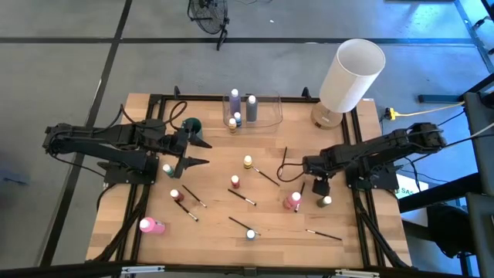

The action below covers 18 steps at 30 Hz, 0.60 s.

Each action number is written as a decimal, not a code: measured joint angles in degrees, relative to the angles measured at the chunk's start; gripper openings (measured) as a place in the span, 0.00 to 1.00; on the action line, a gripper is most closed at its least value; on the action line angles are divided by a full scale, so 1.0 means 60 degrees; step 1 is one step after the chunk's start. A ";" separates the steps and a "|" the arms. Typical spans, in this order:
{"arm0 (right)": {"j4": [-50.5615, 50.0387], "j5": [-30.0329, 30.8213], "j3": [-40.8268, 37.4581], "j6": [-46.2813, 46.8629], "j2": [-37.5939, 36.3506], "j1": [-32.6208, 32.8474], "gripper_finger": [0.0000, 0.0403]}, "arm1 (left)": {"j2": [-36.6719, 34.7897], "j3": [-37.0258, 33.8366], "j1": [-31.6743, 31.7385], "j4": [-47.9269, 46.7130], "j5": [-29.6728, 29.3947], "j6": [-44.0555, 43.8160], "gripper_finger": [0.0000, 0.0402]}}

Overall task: Pick & Place Paint Supplies
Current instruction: Put the silver paint brush into the green cup

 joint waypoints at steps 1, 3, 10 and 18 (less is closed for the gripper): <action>0.0005 0.0131 -0.0004 0.0000 0.0003 0.0113 0.70 | 0.0000 -0.0003 0.0001 0.0000 0.0004 -0.0003 0.60; 0.0032 0.0286 -0.0007 -0.0019 0.0003 0.0335 0.70 | 0.0000 0.0000 0.0004 0.0000 0.0004 -0.0004 0.60; 0.0139 0.0608 -0.0004 -0.0268 0.0003 0.0816 0.70 | 0.0000 0.0000 0.0001 -0.0004 0.0004 -0.0012 0.60; 0.0153 0.0503 -0.0004 -0.0247 0.0007 0.0847 0.70 | 0.0000 0.0000 0.0004 -0.0004 0.0176 -0.0039 0.60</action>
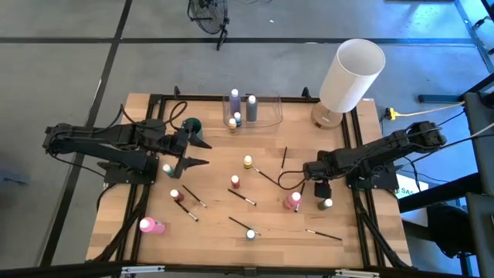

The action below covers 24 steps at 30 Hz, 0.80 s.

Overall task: Pick & Place Paint Supplies
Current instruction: Put the silver paint brush into the green cup

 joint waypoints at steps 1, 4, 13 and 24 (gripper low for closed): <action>0.0000 -0.0022 0.0000 0.0003 0.0000 0.0000 0.70 | 0.0000 0.0000 -0.0001 0.0000 0.0055 0.0001 0.60; 0.0008 -0.0086 0.0000 0.0004 0.0004 0.0000 0.70 | 0.0000 0.0000 -0.0004 0.0000 0.0119 -0.0002 0.60; 0.0044 -0.0220 0.0000 -0.0075 0.0004 0.0007 0.52 | 0.0000 0.0000 -0.0003 0.0000 0.0119 -0.0060 0.60; 0.0114 -0.0141 0.0000 -0.0100 0.0011 0.0007 0.23 | 0.0000 0.0000 -0.0004 0.0000 0.0116 -0.0045 0.60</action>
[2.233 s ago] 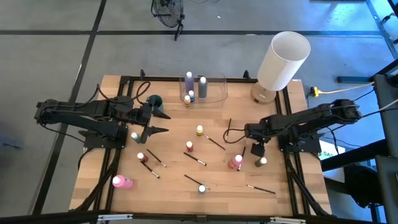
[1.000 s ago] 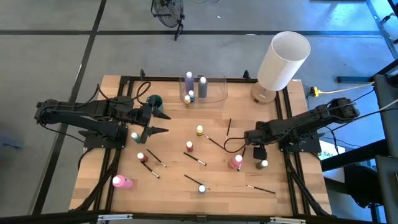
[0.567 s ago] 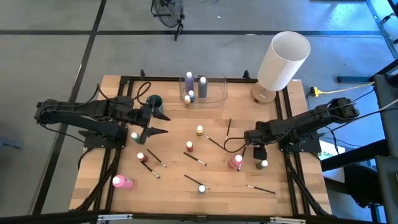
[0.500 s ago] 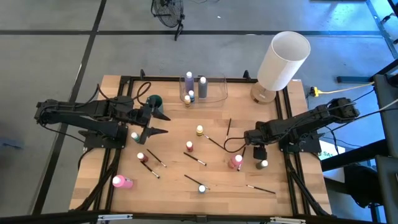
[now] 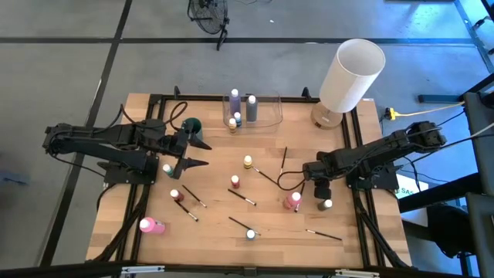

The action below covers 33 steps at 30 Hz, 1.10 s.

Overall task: Pick & Place Paint Supplies
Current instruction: Put the silver paint brush into the green cup

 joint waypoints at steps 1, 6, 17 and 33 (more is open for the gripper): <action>0.0001 -0.0002 0.0000 -0.0009 0.0000 0.0000 0.21 | 0.0000 0.0000 0.0000 0.0000 0.0000 0.0000 0.60; 0.0000 0.0000 0.0000 -0.0017 0.0000 0.0000 0.14 | 0.0000 0.0000 0.0000 0.0000 0.0000 0.0000 0.60; -0.0044 0.0011 0.0000 0.0038 0.0000 0.0000 0.01 | 0.0000 0.0000 0.0004 0.0000 0.0000 -0.0008 0.60; -0.0228 0.0114 0.0107 0.1846 0.0004 -0.0080 0.00 | 0.0000 0.0000 0.0004 0.0006 -0.0004 -0.0011 0.60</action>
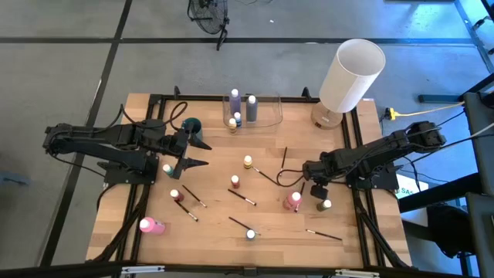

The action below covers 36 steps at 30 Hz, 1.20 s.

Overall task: Pick & Place Paint Supplies
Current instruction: Put the silver paint brush into the green cup

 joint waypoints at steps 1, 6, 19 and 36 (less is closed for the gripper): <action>-0.0184 0.0131 0.0068 0.0023 0.0017 0.0000 0.00 | 0.0000 0.0000 0.0000 0.0002 0.0000 -0.0004 0.60; -0.1150 0.0921 0.0622 0.0116 0.0017 -0.0027 0.00 | 0.0000 0.0000 -0.0004 0.0023 -0.0004 -0.0160 0.60; -0.2146 0.1704 0.1989 0.0295 0.0006 -0.0036 0.00 | 0.0004 0.0000 0.0000 0.0132 -0.0007 -0.0202 0.60; -0.2904 0.2875 0.4319 -0.0250 -0.0001 -0.0029 0.00 | 0.0004 0.0004 -0.0001 0.0657 -0.0011 -0.0080 0.60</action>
